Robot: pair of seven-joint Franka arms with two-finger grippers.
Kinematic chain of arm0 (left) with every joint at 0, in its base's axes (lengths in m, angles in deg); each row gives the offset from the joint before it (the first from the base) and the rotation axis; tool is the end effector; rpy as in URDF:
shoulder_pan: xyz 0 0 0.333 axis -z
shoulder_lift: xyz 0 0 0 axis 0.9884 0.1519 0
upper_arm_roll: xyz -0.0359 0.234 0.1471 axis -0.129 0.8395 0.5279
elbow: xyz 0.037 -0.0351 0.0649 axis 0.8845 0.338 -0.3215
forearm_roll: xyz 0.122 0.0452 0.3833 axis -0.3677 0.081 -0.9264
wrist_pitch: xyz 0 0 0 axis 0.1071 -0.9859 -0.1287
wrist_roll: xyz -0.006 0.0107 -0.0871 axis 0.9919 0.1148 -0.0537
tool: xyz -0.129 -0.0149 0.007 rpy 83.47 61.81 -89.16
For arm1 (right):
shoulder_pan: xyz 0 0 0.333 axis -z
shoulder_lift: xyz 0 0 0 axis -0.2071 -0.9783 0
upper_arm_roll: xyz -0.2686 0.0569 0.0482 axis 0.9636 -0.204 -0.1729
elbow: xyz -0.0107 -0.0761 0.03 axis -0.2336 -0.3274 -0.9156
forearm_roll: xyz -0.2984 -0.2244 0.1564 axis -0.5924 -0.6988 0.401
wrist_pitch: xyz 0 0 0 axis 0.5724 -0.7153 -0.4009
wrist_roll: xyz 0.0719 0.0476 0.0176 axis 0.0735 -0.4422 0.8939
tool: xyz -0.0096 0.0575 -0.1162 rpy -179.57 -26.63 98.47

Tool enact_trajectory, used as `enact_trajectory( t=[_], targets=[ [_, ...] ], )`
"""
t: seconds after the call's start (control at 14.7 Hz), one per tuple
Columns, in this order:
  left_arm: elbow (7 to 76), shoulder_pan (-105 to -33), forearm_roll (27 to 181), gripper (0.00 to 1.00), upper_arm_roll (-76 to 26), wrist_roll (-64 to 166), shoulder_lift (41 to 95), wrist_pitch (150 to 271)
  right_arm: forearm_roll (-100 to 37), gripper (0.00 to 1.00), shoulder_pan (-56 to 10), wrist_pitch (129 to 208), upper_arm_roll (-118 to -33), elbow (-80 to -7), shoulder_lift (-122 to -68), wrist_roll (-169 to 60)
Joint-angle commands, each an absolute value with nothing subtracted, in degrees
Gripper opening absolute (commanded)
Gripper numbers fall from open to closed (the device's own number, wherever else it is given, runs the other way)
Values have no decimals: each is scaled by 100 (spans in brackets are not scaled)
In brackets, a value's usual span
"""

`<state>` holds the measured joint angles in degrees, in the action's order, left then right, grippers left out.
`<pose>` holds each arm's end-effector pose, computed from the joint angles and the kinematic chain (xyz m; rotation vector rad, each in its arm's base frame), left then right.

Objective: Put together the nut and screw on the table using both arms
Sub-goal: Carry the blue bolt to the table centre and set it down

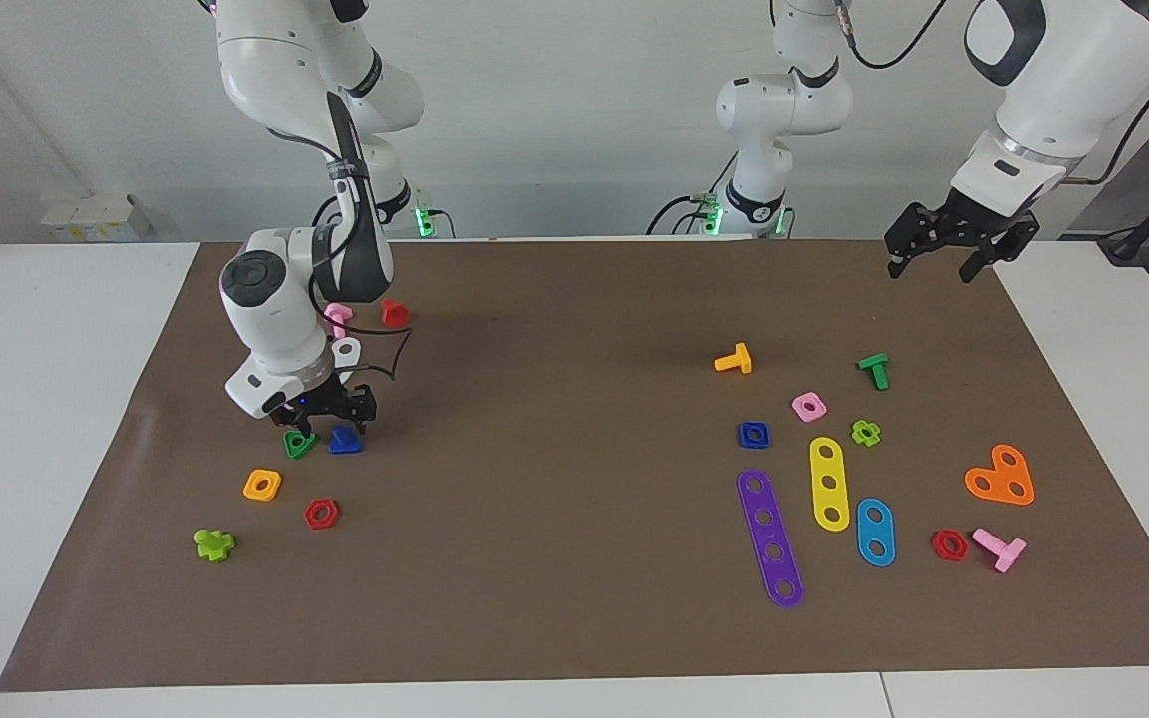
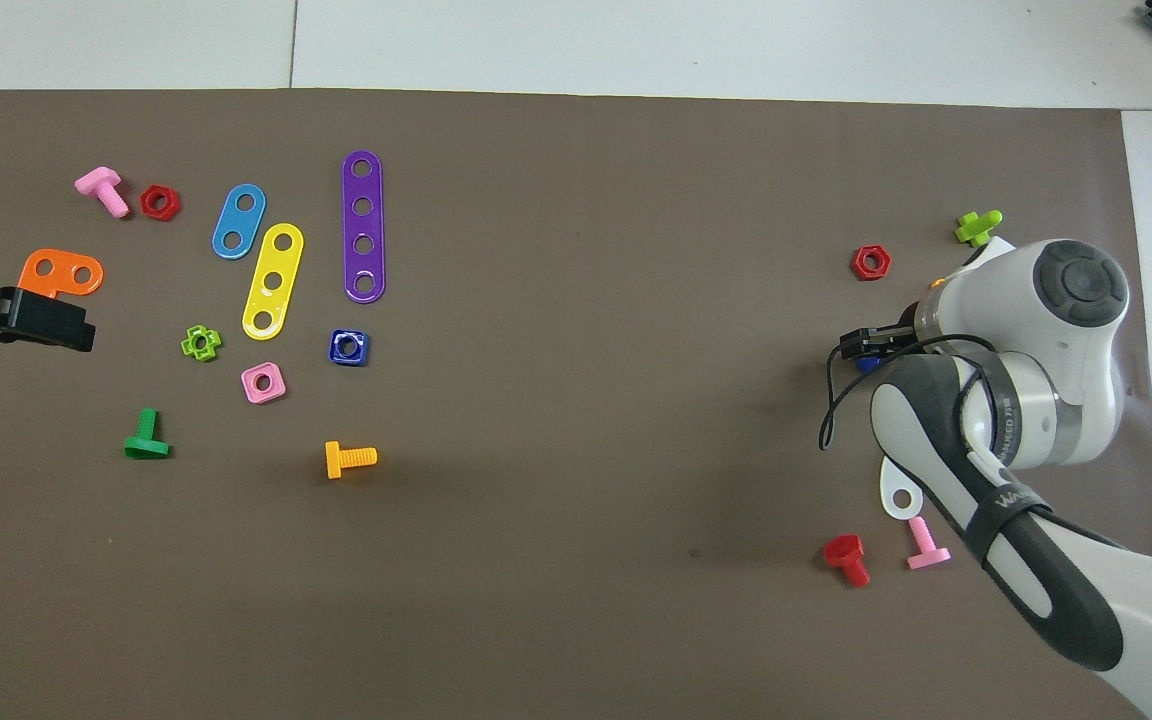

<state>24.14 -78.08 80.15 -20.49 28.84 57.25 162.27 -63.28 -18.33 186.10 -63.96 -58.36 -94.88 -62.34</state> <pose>0.5611 -0.0174 0.5544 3.1058 -0.2175 -0.0319 0.5868 0.0194 0.2418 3.1064 0.0855 0.0383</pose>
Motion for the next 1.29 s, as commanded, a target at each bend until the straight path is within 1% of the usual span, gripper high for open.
enact_trajectory(
  t=[0.0,0.14,0.34,0.41,0.48,0.54,0.88,1.09,1.22],
  targets=[
    [2519,-7889,8004,100,-2083,2824,5621,16203,-6195,52,-1767,18728,-6424,-5893,-9481,-5975],
    [2519,-7889,8004,100,-2083,2824,5621,16203,-6195,39,-1767,18737,-6424,-5911,-9481,-5975],
    [2519,-7889,8004,100,-2083,2824,5621,16203,-6195,29,-1767,18745,-6424,-5920,-9481,-5949],
    [2519,-7889,8004,100,-2083,2824,5621,16203,-6195,29,-1775,18745,-6424,-5928,-9481,-5949],
    [2519,-7889,8004,100,-2083,2824,5621,16203,-6195,21,-1767,18745,-6424,-5928,-9481,-5949],
    [2519,-7889,8004,100,-2083,2824,5621,16203,-6195,0,-1767,18745,-6424,-5928,-9481,-5940],
    [2519,-7889,8004,100,-2083,2824,5621,16203,-6178,0,-1828,18579,-6424,-5771,-9394,-6054],
    [2519,-7889,8004,100,-2083,2824,5621,16203,-6178,0,-1924,17878,-6476,-5114,-9200,-6528],
    [2519,-7889,8004,100,-2083,2824,5621,16203,-6221,0,-2187,17377,-6494,-4586,-9217,-6983]
  ],
)
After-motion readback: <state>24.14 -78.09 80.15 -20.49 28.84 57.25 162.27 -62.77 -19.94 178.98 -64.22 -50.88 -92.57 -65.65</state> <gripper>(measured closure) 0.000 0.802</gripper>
